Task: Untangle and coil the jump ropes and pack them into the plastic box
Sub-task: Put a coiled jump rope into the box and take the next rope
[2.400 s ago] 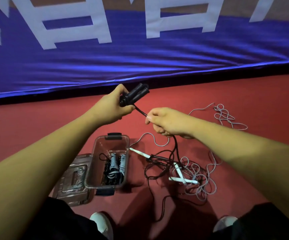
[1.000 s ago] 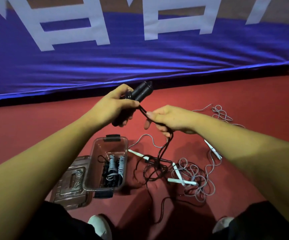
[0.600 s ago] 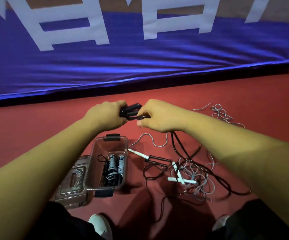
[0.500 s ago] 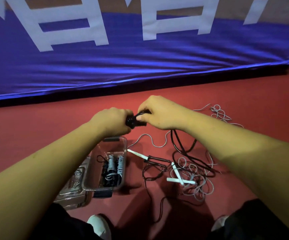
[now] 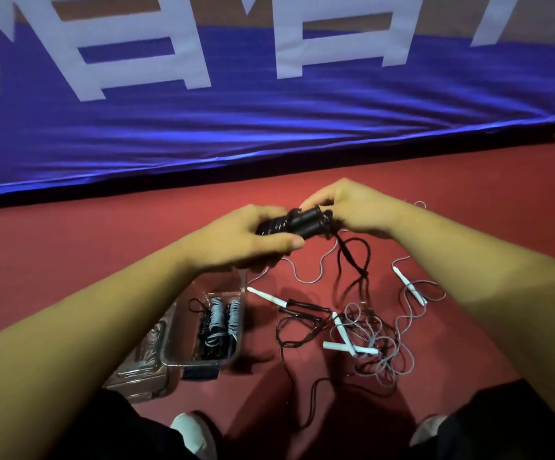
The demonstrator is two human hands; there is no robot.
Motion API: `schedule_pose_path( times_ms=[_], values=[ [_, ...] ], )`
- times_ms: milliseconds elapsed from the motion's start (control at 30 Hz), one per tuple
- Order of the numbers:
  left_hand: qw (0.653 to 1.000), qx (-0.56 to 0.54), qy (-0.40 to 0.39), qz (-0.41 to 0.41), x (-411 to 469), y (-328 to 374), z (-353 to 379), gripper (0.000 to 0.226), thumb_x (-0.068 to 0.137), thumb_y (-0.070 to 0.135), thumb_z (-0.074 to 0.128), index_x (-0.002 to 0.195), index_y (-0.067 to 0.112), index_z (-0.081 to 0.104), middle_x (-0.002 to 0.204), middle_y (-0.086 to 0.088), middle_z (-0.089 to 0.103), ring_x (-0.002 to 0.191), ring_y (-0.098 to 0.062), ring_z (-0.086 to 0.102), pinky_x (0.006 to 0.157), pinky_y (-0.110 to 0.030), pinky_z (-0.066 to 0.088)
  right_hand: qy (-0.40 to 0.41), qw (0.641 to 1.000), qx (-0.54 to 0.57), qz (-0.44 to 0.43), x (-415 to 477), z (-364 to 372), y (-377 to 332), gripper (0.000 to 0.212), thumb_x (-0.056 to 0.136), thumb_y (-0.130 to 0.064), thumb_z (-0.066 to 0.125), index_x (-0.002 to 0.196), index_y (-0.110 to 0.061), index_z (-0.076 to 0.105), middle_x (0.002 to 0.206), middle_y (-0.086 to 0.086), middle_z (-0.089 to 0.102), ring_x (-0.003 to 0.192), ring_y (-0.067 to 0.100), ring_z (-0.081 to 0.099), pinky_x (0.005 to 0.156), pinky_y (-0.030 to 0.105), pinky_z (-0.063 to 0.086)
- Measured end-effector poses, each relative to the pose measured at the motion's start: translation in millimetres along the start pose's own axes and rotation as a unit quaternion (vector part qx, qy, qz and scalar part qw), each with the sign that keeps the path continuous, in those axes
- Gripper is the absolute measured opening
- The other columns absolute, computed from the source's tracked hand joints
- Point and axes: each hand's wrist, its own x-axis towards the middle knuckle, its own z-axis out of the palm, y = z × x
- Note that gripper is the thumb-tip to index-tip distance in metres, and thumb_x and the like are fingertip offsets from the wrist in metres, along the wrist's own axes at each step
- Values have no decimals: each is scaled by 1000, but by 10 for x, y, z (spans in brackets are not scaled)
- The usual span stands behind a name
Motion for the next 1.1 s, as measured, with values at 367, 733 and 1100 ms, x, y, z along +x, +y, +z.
schedule_pose_path(
  times_ms=[367, 733, 1100],
  values=[
    [975, -52, 211, -40, 106, -64, -230, 27, 98, 23, 59, 125, 23, 56, 73, -12, 61, 44, -16, 54, 36, -20, 36, -98, 994, 14, 41, 13, 254, -88, 29, 103, -28, 42, 112, -13, 65, 56, 2, 43, 51, 17, 45, 51, 24, 44],
    [892, 422, 143, -83, 205, -342, -278, 45, 82, 43, 73, 111, 25, 44, 103, -9, 68, 93, -35, 62, 72, -37, 46, 12, 932, -350, -88, 20, 335, -370, 16, 90, -30, 62, 93, -18, 72, 77, 5, 65, 77, 24, 57, 67, 32, 45],
    [958, 284, 42, 1, 60, -135, -60, 31, 79, 61, 67, 99, 41, 55, 67, 19, 64, 60, 0, 59, 58, -15, 41, 101, 977, -163, -98, 14, 153, -353, 18, 69, -28, 84, 74, -15, 73, 66, -2, 66, 54, 2, 53, 55, 13, 40]
  ],
)
